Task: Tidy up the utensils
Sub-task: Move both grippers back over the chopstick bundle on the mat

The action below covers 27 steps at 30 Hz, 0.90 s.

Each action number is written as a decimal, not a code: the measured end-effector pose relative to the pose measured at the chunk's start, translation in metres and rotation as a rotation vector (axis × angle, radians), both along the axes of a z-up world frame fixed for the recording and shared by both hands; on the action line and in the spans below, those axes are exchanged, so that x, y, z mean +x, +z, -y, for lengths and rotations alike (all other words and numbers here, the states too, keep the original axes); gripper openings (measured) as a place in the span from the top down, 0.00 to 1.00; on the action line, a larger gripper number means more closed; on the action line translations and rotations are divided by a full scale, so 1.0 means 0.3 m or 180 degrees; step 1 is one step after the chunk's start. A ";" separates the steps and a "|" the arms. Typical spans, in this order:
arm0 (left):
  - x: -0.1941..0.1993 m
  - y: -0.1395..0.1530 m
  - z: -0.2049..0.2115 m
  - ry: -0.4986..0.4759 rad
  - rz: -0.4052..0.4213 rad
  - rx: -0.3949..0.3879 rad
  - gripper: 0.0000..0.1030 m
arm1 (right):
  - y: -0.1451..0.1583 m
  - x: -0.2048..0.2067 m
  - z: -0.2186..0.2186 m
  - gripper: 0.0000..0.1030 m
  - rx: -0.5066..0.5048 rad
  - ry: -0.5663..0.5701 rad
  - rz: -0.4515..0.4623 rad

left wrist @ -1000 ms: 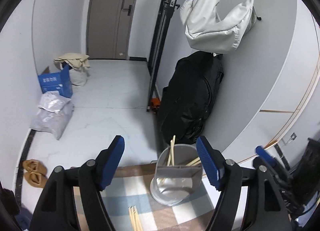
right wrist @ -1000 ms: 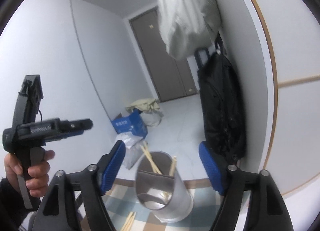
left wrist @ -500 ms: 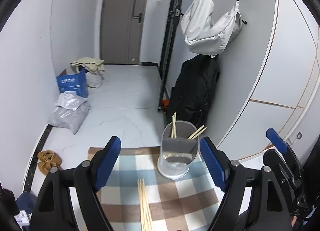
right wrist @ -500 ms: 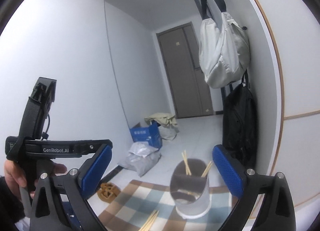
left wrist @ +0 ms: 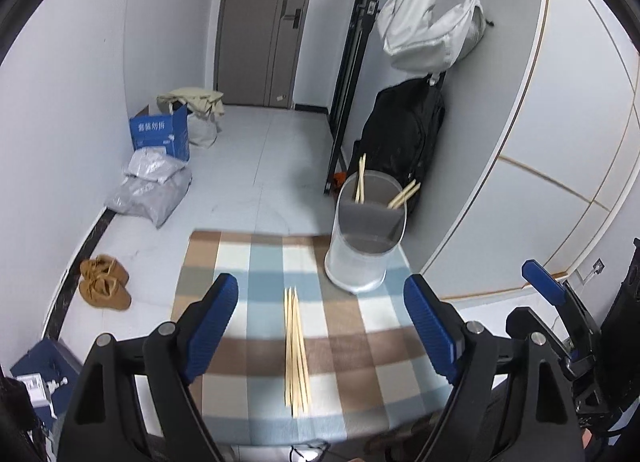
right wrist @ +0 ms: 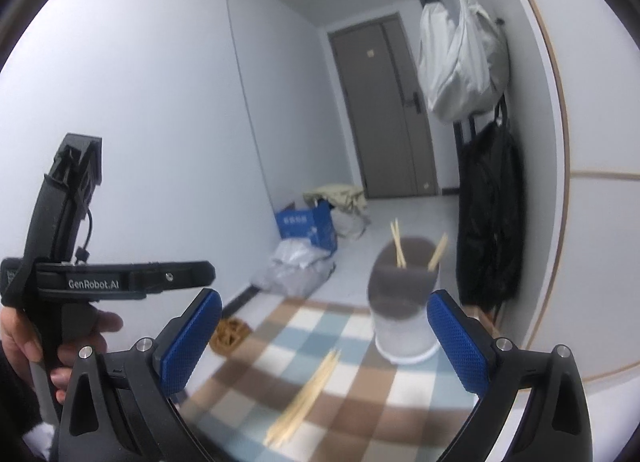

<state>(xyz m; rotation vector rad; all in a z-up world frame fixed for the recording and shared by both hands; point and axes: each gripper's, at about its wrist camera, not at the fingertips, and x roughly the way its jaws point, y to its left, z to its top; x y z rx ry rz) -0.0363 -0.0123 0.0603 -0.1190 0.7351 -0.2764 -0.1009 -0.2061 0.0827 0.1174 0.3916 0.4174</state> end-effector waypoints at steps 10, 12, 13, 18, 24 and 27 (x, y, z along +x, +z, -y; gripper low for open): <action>0.016 -0.175 -0.089 0.0135 -0.0368 0.0064 0.21 | -0.146 0.026 -0.037 0.00 -0.0161 0.0038 -0.0459; 0.044 -0.204 -0.104 0.0158 -0.0437 0.0081 0.21 | -0.173 0.053 -0.049 0.00 -0.0215 0.0011 -0.0579; 0.047 -0.215 -0.112 0.0152 -0.0455 0.0079 0.21 | -0.185 0.081 -0.057 0.00 -0.0262 -0.0011 -0.0670; 0.139 -0.260 -0.141 0.0204 -0.0551 0.0059 0.21 | -0.220 0.189 -0.090 0.00 -0.0321 0.0014 -0.0906; 0.214 -0.325 -0.205 0.0321 -0.0594 -0.0166 0.21 | -0.309 0.347 -0.140 0.04 -0.0310 0.0063 -0.1336; 0.228 -0.337 -0.218 0.0380 -0.0584 -0.0151 0.21 | -0.364 0.415 -0.176 0.23 -0.0289 0.0185 -0.1570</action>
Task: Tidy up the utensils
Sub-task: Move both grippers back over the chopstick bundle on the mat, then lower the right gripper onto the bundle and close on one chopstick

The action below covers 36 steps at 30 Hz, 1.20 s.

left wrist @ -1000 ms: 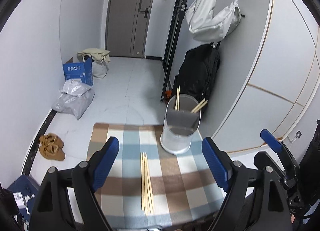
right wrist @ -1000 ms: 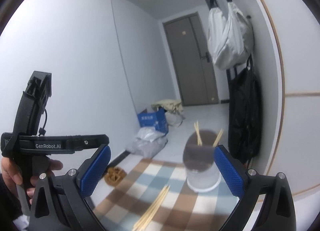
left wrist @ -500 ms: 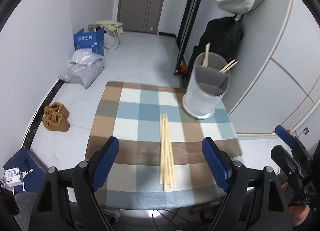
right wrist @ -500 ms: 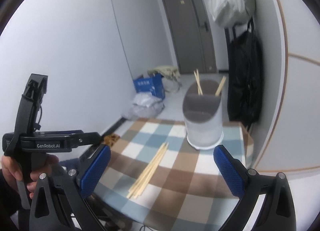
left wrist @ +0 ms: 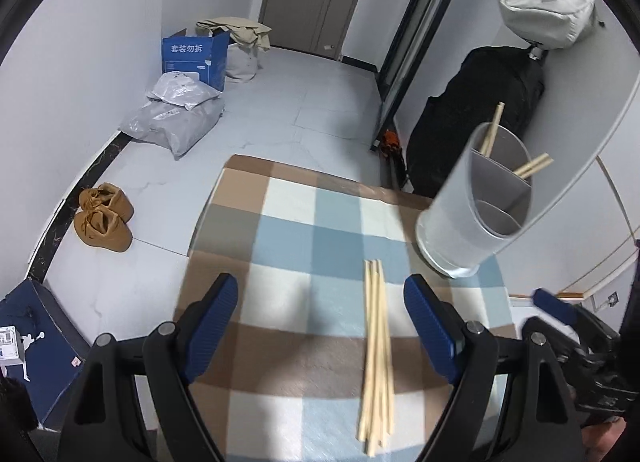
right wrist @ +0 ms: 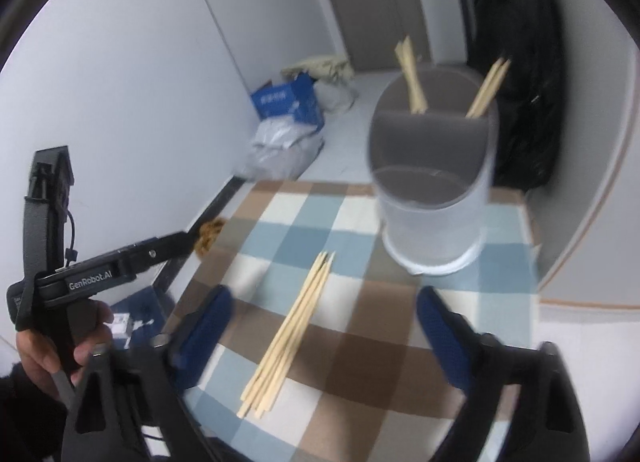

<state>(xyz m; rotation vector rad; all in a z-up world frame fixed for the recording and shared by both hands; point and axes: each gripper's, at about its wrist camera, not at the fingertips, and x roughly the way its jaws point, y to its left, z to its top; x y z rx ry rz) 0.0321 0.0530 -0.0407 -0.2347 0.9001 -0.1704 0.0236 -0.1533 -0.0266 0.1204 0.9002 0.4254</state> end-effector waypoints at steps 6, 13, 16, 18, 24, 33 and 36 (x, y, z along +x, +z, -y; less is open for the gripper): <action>0.023 -0.005 -0.034 0.0108 -0.0107 -0.0190 0.21 | -0.145 0.118 -0.118 0.49 -0.0301 0.0214 -0.0475; 0.020 0.003 -0.047 0.0166 -0.0100 -0.0126 0.21 | -0.282 0.215 -0.181 0.84 -0.0585 0.0253 -0.0943; 0.012 0.004 -0.054 0.0185 -0.0128 -0.0141 0.21 | -0.295 0.235 -0.212 0.87 -0.0691 0.0336 -0.0962; 0.019 0.002 -0.063 0.0201 -0.0169 -0.0186 0.21 | -0.298 0.243 -0.234 0.87 -0.0774 0.0384 -0.0972; 0.028 0.012 -0.087 0.0261 -0.0166 -0.0260 0.21 | -0.323 0.275 -0.275 0.87 -0.1039 0.0402 -0.1029; 0.032 0.016 -0.140 0.0411 -0.0153 -0.0330 0.21 | -0.316 0.324 -0.314 0.87 -0.1315 0.0366 -0.0994; 0.037 0.008 -0.164 0.0492 -0.0195 -0.0383 0.21 | -0.315 0.347 -0.319 0.88 -0.1383 0.0302 -0.1006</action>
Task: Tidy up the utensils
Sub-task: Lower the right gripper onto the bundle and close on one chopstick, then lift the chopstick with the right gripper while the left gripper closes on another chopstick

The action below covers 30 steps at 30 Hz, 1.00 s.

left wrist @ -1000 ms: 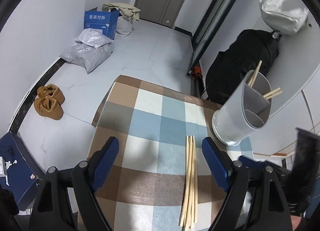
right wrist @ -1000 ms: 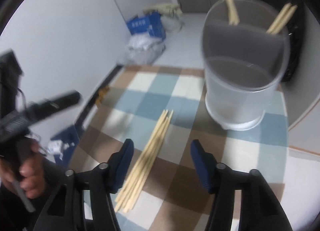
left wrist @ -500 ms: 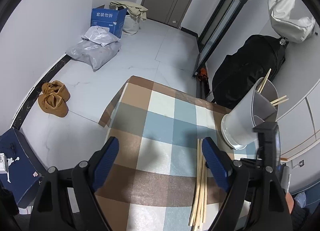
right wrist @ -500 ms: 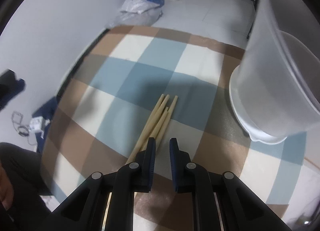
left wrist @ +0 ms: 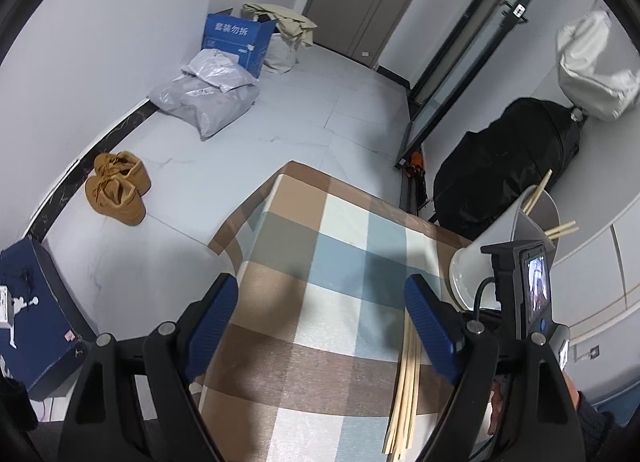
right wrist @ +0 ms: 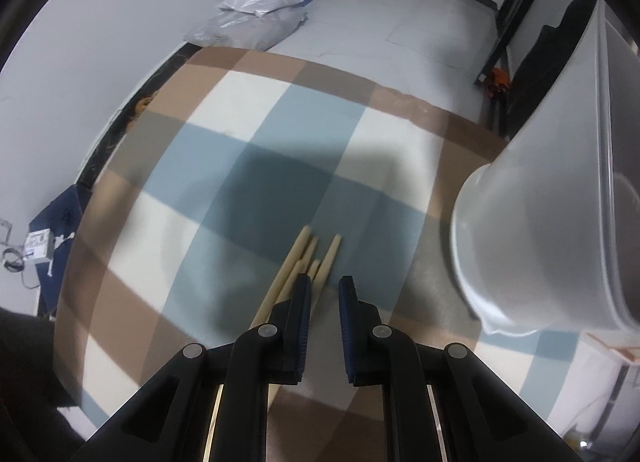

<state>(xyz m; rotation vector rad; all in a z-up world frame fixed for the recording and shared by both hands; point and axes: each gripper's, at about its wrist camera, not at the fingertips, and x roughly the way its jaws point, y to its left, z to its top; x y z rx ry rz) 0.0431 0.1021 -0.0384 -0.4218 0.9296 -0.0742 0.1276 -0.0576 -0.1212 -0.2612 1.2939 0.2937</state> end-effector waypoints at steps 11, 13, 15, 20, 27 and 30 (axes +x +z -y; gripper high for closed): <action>0.004 -0.021 -0.031 0.0087 -0.0092 -0.0118 0.21 | -0.001 -0.016 -0.013 0.90 -0.0105 -0.0011 -0.0090; 0.002 -0.020 -0.038 0.0090 -0.0091 -0.0128 0.21 | -0.010 0.000 -0.028 0.90 -0.0151 -0.0017 -0.0078; 0.000 -0.022 -0.042 0.0091 -0.0093 -0.0123 0.21 | -0.008 0.010 -0.029 0.92 -0.0113 -0.0054 -0.0073; 0.005 -0.033 -0.061 0.0152 -0.0137 -0.0089 0.21 | -0.002 0.012 -0.031 0.95 -0.0031 -0.0074 -0.0022; 0.018 -0.082 -0.013 -0.0004 -0.0335 0.0031 0.21 | 0.095 -0.032 0.057 0.96 0.0536 -0.0208 0.0239; 0.021 -0.106 0.051 -0.0264 -0.0458 0.0113 0.21 | 0.162 -0.086 0.117 0.96 0.0825 -0.0204 0.0374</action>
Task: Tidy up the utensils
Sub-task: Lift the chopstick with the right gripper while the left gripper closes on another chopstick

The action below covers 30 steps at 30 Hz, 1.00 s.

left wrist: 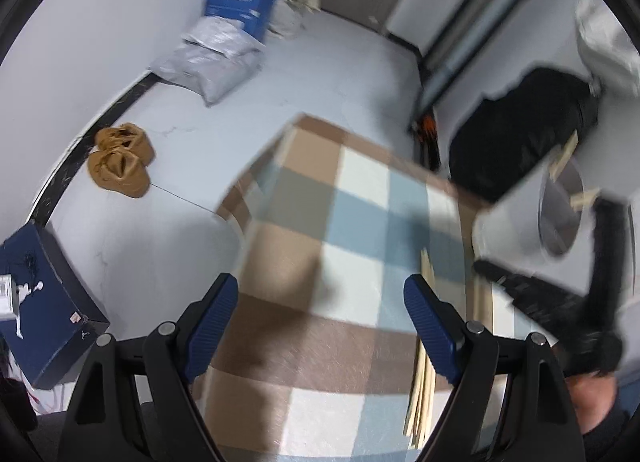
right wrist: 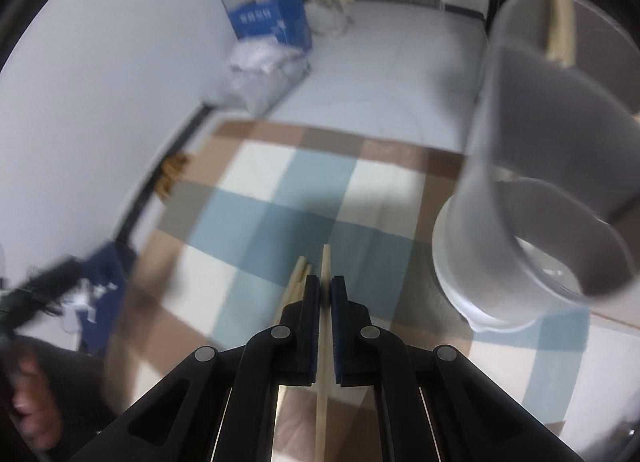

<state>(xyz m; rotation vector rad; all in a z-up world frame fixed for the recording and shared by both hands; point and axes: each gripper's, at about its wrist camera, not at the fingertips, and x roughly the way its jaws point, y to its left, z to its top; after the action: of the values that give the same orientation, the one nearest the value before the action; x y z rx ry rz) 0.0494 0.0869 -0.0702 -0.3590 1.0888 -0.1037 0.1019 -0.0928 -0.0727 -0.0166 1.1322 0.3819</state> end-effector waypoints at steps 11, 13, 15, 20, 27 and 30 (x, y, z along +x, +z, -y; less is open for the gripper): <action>-0.041 -0.138 0.249 -0.0852 -0.0466 0.0449 0.21 | 0.141 -0.185 0.305 0.96 0.1027 -0.0455 0.0485; -0.045 -0.156 0.254 -0.0864 -0.0542 0.0467 0.21 | 0.148 -0.198 0.350 0.96 0.1142 -0.0553 0.0539; -0.048 -0.167 0.254 -0.0839 -0.0574 0.0525 0.21 | 0.154 -0.210 0.395 0.96 0.1293 -0.0656 0.0592; -0.062 -0.176 0.275 -0.0829 -0.0509 0.0926 0.21 | 0.155 -0.229 0.451 0.96 0.1405 -0.0804 0.0613; -0.040 -0.175 0.260 -0.0701 -0.0542 0.1061 0.20 | 0.198 -0.274 0.459 0.96 0.1300 -0.0713 0.0783; -0.008 -0.185 0.266 -0.0660 -0.0558 0.1100 0.20 | 0.190 -0.281 0.458 0.96 0.1331 -0.0712 0.0773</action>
<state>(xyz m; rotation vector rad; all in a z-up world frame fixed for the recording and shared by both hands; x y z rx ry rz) 0.0471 0.0071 -0.1256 0.0576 1.2908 -0.0669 0.0177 -0.2302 -0.0157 0.4176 0.7885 0.3982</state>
